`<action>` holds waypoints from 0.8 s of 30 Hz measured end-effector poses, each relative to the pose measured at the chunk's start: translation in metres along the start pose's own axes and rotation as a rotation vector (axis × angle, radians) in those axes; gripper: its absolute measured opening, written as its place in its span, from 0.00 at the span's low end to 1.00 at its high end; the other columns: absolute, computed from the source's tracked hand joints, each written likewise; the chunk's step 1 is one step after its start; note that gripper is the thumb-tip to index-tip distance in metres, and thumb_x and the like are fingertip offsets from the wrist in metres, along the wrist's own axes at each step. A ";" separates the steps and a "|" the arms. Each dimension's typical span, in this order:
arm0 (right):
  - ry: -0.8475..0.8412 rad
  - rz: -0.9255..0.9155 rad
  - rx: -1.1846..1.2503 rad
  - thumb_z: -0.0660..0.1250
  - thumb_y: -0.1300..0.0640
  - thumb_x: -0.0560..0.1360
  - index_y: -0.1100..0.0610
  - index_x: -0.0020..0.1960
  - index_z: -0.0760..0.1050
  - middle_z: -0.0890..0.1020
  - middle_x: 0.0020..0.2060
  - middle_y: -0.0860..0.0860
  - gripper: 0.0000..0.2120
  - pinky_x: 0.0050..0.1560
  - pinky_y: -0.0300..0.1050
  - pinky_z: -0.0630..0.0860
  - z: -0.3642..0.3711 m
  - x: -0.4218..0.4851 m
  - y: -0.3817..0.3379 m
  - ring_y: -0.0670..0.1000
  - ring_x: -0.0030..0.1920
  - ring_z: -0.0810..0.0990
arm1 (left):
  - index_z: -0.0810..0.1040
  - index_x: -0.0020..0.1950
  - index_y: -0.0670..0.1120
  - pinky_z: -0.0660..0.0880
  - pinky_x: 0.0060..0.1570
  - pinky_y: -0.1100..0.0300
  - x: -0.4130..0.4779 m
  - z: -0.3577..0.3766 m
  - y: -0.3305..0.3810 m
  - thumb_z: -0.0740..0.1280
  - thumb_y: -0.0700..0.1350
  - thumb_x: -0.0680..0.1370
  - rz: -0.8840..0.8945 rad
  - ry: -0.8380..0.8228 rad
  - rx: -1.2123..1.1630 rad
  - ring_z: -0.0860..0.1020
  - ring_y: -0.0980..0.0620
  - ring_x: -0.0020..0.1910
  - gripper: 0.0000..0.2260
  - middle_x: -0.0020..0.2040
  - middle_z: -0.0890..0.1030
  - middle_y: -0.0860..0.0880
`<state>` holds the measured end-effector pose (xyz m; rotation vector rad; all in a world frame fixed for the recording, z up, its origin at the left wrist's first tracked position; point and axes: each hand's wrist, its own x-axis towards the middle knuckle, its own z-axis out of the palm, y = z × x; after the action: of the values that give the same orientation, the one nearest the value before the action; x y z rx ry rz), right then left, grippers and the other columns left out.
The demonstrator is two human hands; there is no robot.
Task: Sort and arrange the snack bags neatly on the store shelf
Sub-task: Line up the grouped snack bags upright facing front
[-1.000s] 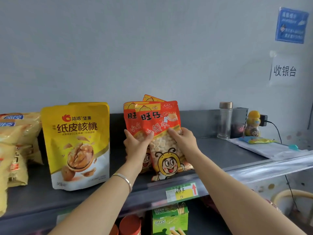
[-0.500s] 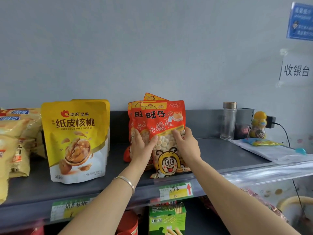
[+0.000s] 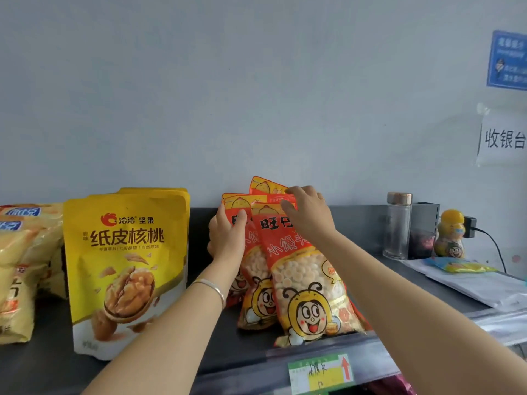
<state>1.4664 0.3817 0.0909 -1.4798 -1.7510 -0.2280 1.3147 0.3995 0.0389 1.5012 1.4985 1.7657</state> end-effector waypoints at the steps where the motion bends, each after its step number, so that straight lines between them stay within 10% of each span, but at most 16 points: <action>1: -0.013 -0.011 -0.015 0.56 0.49 0.81 0.53 0.71 0.68 0.70 0.68 0.54 0.20 0.61 0.53 0.70 0.001 0.008 -0.003 0.57 0.68 0.66 | 0.58 0.75 0.51 0.58 0.69 0.41 0.006 0.002 0.001 0.55 0.58 0.80 -0.028 0.007 0.011 0.65 0.43 0.70 0.25 0.73 0.64 0.46; 24: -0.379 -0.039 -0.118 0.65 0.59 0.75 0.65 0.62 0.75 0.80 0.58 0.60 0.17 0.60 0.56 0.76 0.041 0.158 0.039 0.59 0.59 0.79 | 0.79 0.53 0.44 0.77 0.45 0.49 0.082 0.022 -0.004 0.49 0.66 0.78 -0.567 -0.055 -0.490 0.81 0.41 0.43 0.30 0.45 0.83 0.39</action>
<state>1.4852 0.5350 0.1560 -1.6557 -2.0978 -0.0731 1.3036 0.4776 0.0713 0.7778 1.1849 1.5652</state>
